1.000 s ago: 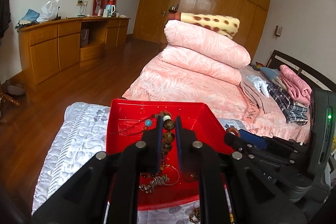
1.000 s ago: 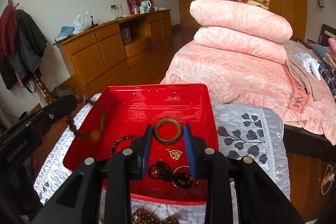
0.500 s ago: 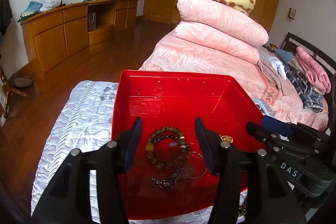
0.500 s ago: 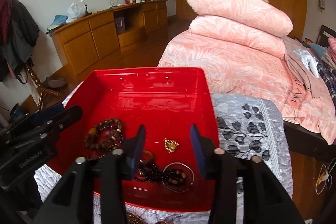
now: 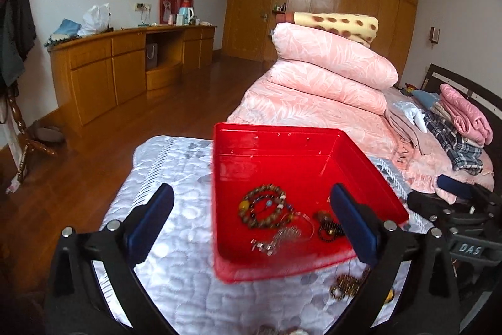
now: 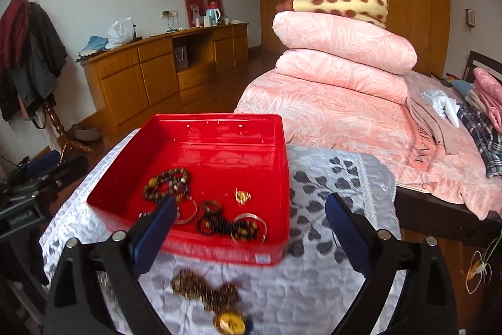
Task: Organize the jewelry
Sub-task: 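Withdraw both tools from the tin back over the remaining jewelry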
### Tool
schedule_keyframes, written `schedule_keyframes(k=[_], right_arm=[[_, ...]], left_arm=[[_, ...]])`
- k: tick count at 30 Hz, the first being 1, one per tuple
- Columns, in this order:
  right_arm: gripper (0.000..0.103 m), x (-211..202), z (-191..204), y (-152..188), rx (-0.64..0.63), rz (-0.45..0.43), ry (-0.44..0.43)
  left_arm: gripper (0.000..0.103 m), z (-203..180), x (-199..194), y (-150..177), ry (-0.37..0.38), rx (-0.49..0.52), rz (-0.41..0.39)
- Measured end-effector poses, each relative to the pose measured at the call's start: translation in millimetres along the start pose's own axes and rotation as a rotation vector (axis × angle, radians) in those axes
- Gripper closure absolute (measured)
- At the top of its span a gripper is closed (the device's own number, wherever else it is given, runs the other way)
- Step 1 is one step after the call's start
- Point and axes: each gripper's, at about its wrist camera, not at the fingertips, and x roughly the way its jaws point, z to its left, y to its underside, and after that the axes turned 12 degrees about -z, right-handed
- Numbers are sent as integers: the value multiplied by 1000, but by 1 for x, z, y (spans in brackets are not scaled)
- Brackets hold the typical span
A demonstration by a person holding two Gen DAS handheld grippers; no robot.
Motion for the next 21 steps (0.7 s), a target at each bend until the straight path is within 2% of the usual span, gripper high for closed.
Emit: schedule_keyframes(k=[6,11,15,18,21], right_arm=[[8,-26,-5,22,58,22,-39],[8,-36,-1,47,54,66,-21],[8,-35,-1,65,75,109,-29],[8,-32,0,79,57,139,4],[8,-33,-1,88,60,154,-11]], left_arm=[[6,-1,-28,23,8,14,29],[6,-3,-44,47,7,17,71],[6,-6,-52,63,-4,23,98],[6,-6,-54,77,-6,1,137],[6,-7,-54,89,-10,-12,165]])
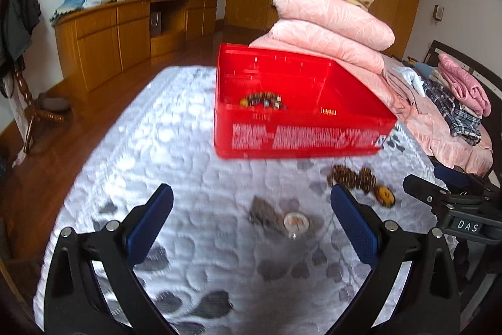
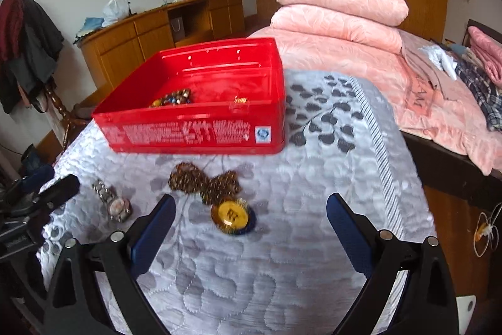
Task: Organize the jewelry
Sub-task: 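Withdraw both tools from the tin back over the remaining jewelry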
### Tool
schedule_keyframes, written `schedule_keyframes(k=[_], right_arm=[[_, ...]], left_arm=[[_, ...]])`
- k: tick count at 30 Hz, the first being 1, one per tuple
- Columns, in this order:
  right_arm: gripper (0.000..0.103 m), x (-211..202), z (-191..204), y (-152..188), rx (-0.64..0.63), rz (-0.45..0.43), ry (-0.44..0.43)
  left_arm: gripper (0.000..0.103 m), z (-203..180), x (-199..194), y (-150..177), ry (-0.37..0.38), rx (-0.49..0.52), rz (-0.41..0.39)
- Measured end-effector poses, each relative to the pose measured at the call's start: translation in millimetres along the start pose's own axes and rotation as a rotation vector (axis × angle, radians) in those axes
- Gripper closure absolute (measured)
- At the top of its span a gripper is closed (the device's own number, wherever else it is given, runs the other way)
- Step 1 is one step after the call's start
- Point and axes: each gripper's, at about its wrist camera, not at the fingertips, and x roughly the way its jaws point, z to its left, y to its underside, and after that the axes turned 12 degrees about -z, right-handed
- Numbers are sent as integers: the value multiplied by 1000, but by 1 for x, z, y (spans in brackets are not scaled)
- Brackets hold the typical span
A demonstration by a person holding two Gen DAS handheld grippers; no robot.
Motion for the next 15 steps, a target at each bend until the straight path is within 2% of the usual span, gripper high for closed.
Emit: schedule_keyframes(k=[9,15], right_arm=[[8,-2,-4,12,-3,4,17],[8,1,-8,12,7,6,9]], left_arm=[[6,-20,15,18,-16,37,64],[6,-21,30,21,-16,20,134]])
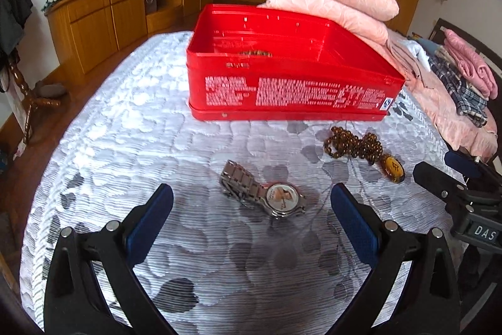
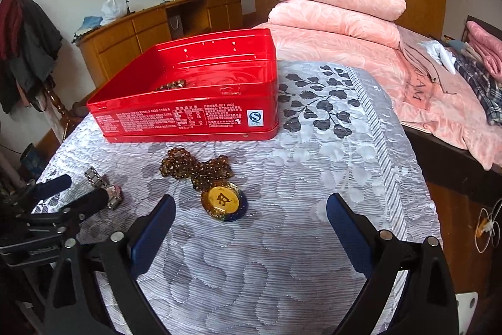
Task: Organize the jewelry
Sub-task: 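Withdraw both tools from the tin back over the remaining jewelry, then grasp the wristwatch with the left tool while the right grasps the brown bead strand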
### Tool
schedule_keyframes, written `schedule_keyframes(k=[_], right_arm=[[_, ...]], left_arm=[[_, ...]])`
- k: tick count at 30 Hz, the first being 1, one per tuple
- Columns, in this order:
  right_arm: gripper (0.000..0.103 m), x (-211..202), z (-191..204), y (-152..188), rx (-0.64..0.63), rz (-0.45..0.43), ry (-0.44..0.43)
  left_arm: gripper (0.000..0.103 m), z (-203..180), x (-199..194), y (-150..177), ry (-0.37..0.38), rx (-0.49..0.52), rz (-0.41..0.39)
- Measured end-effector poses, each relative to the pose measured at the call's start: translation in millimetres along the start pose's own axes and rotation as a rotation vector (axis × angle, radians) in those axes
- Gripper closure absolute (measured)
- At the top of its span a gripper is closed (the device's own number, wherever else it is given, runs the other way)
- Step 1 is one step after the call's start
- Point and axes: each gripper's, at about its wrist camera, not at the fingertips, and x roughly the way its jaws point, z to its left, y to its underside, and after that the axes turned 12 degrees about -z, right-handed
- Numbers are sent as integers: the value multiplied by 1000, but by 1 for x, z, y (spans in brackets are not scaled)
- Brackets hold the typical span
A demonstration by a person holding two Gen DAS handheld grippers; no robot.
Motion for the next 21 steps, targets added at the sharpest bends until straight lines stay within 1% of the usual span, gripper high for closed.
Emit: schedule_keyframes(k=[6,14,15,16,18,20,21], right_arm=[[8,4,0,0,-2,4,-7],[8,7,2,2,-2,8,-23],[8,7,2,2,-4,8,-24],[8,7,3,2,-5,8,-27],[8,6,5,2,-8,7,-34],[8,6,8,1,-15,7,-40],[8,6,9,1,-17,8,-42]], left_arm=[[6,3,13,3,-5,-20,62],[7,0,16,3,-16,-1,76],[11,1,15,2,-16,-3,73],[20,1,14,2,-20,0,68],[27,0,13,2,-3,6,64],[31,1,11,3,10,13,63],[37,2,10,3,20,14,61]])
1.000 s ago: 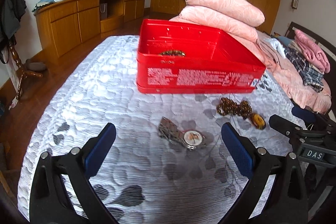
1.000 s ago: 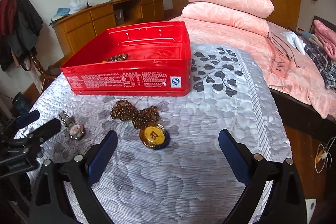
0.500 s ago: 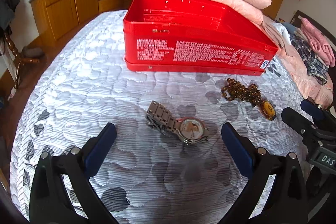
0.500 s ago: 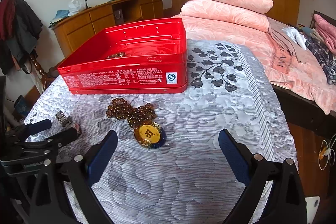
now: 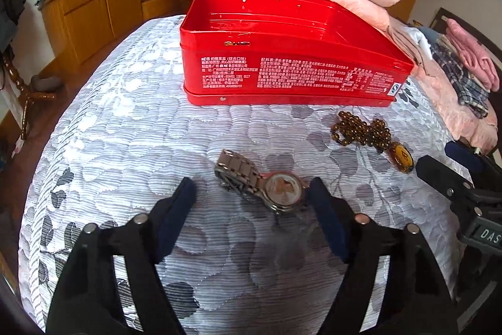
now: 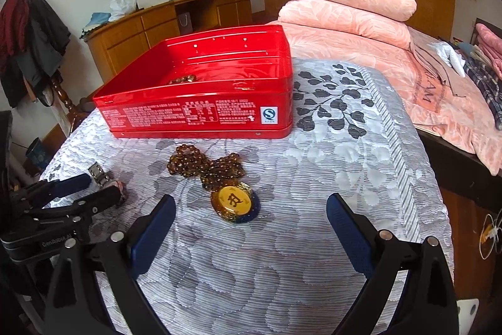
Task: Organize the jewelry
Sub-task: 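Grasp the wristwatch with the left tool while the right grasps the brown bead strand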
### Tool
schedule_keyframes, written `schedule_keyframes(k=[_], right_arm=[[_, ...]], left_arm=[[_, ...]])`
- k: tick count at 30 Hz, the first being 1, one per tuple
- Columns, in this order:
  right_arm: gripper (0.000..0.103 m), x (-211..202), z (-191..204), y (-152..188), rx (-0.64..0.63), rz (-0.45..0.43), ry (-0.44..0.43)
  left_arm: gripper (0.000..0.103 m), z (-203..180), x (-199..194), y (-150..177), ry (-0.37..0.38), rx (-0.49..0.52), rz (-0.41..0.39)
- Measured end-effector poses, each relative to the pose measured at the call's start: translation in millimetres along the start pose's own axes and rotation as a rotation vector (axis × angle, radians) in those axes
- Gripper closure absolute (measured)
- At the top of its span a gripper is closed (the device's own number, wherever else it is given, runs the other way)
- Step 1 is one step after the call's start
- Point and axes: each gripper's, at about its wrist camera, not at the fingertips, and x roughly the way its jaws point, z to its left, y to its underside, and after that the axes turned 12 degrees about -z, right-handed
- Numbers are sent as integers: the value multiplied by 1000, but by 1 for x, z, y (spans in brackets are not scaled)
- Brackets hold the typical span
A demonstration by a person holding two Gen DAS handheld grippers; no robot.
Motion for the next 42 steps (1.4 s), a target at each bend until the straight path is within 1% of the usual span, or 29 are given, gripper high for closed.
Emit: schedule_keyframes(k=[2,3,5,7,10,14,15,18,21,24,25,27,28,29,31,32,33,34,37,38,40,42], right_arm=[[9,0,4,-1,-6,1,-9],[9,1,6,-1,-8,2,-14],[9,4,9,-1,-15,9,-26],[9,8,12,-1,-23,18,-33],[11,13,18,0,-44,36,-47],[22,20,22,0,-47,58,-63],[22,22,21,0,-39,65,-63],[24,30,15,-2,-18,83,-49],[27,37,13,-6,-16,94,-45],[30,48,17,-8,-43,117,-44],[31,51,18,-8,-52,123,-36],[39,53,22,-9,-73,126,-20],[43,53,22,-9,-76,125,-14],[49,52,20,-9,-74,120,-11],[64,50,18,-9,-70,113,-19],[70,49,18,-9,-66,112,-28],[70,48,18,-8,-63,111,-32],[71,47,18,-7,-63,110,-32],[73,40,18,-6,-50,101,-46],[79,36,17,-5,-37,94,-61],[79,27,14,-2,-6,81,-82],[82,17,11,0,12,69,-99]], left_arm=[[46,3,-3,1,13,-1,-5],[54,5,-4,1,26,-6,-6],[60,9,-5,2,45,-12,-6],[69,13,-6,2,57,-22,-10],[78,18,-8,1,72,-29,-15],[78,21,-7,0,94,-44,-14],[78,22,-7,1,94,-43,-14],[69,24,-4,1,85,-47,-4],[65,23,0,-2,89,-45,0],[62,19,4,-5,85,-32,-2],[62,18,5,-6,82,-28,-3],[65,17,6,-8,78,-25,-5],[68,17,7,-8,75,-27,-5],[69,18,8,-9,73,-30,-6],[76,18,8,-9,68,-31,-8],[76,19,8,-10,69,-33,-9],[80,20,8,-10,70,-35,-10],[86,20,8,-10,74,-36,-11],[87,21,8,-10,80,-41,-13],[87,21,7,-10,82,-41,-14],[92,21,5,-10,88,-41,-22],[92,19,1,-9,94,-34,-32]])
